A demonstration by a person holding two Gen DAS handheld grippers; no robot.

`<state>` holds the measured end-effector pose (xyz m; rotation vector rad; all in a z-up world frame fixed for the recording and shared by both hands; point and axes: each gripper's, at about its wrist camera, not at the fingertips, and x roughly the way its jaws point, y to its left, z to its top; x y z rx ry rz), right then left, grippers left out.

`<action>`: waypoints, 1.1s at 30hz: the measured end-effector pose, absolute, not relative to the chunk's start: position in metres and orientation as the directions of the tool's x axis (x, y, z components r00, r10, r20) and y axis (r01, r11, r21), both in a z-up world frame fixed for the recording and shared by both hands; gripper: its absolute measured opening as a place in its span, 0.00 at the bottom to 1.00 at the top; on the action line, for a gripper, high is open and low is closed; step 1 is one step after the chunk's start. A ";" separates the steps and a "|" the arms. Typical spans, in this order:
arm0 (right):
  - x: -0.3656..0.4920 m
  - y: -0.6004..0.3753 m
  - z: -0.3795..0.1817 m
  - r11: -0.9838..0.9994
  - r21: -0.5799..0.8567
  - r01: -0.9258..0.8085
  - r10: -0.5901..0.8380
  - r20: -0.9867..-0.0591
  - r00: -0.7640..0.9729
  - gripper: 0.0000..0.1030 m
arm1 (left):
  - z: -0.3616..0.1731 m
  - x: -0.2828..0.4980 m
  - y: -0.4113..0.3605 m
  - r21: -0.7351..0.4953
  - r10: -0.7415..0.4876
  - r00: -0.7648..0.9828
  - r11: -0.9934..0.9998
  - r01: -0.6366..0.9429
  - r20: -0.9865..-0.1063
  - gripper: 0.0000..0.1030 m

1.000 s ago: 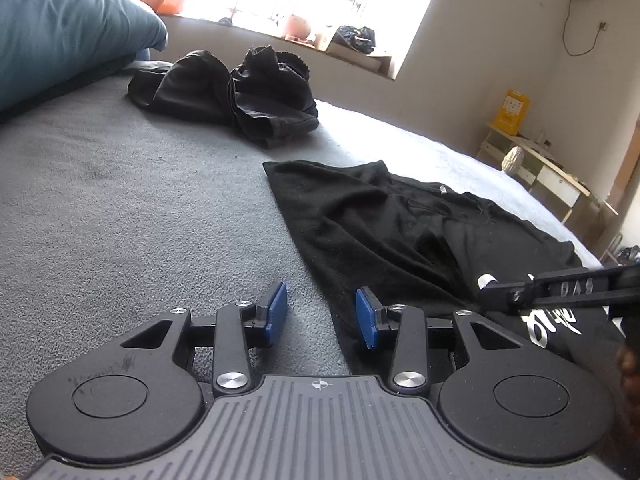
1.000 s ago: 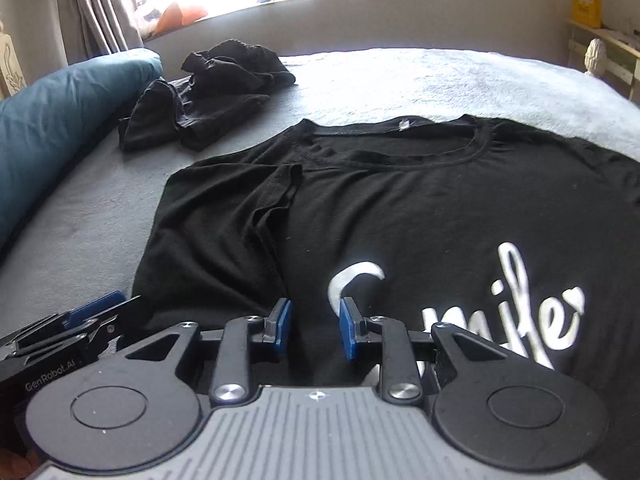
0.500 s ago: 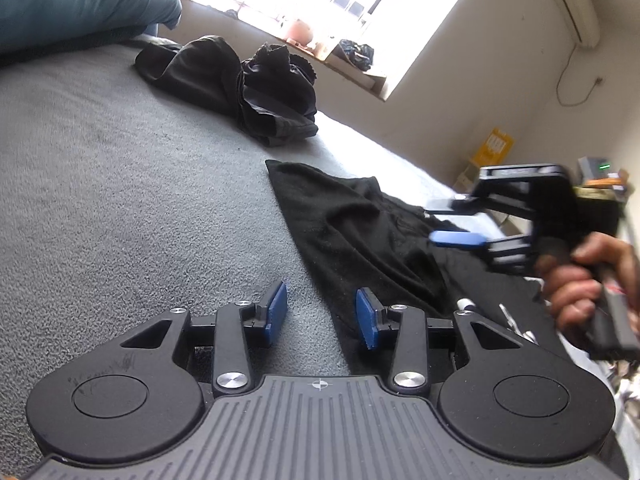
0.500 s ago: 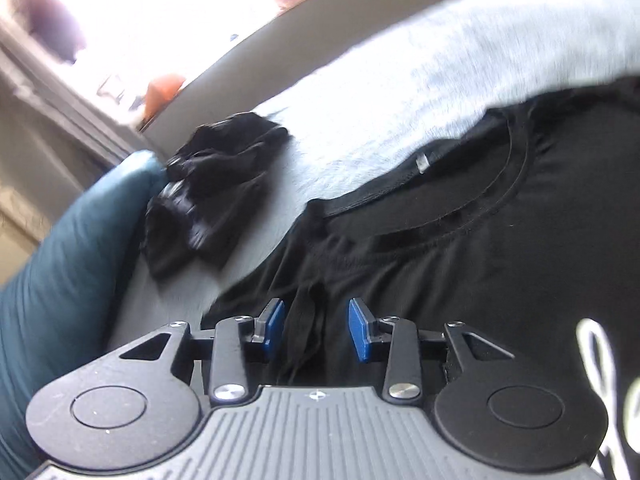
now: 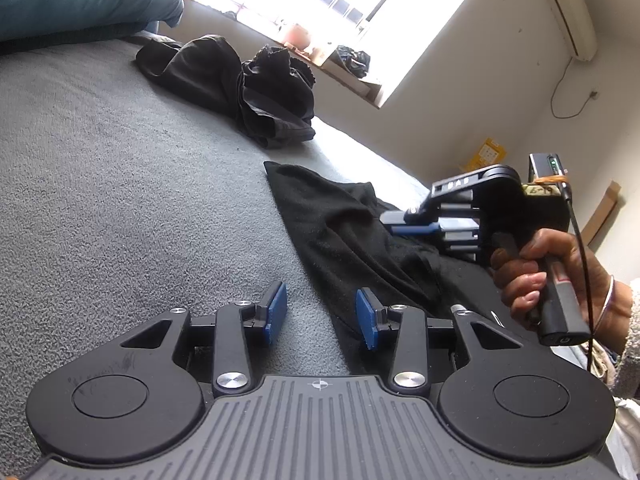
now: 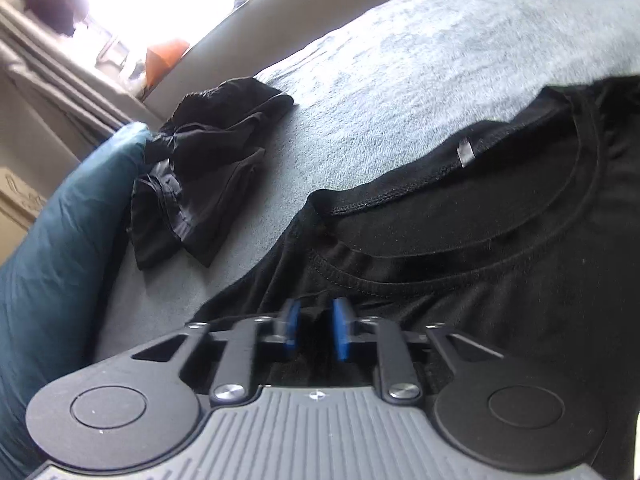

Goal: Fold clothes

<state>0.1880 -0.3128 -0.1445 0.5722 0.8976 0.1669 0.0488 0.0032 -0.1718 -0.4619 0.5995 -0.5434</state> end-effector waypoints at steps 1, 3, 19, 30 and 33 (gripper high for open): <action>0.187 -0.311 -0.142 0.851 0.520 0.073 0.363 -0.684 0.633 0.00 | -0.172 0.049 0.003 -0.550 -0.597 0.696 0.763 0.339 -0.399 0.37; 0.186 -0.306 -0.138 0.877 0.480 0.034 0.343 -0.673 0.656 0.00 | -0.172 0.049 0.004 -0.550 -0.597 0.696 0.763 0.339 -0.398 0.37; 0.163 -0.300 -0.114 0.903 0.415 -0.111 0.369 -0.617 0.695 0.03 | -0.173 0.048 0.005 -0.554 -0.598 0.698 0.761 0.338 -0.395 0.37; 0.121 -0.325 -0.122 0.917 0.389 -0.089 0.362 -0.718 0.595 0.03 | -0.173 0.048 0.006 -0.568 -0.604 0.695 0.752 0.335 -0.390 0.37; 0.106 -0.306 -0.122 0.873 0.446 -0.196 0.478 -0.706 0.522 0.03 | -0.173 0.049 0.007 -0.570 -0.605 0.695 0.751 0.334 -0.390 0.37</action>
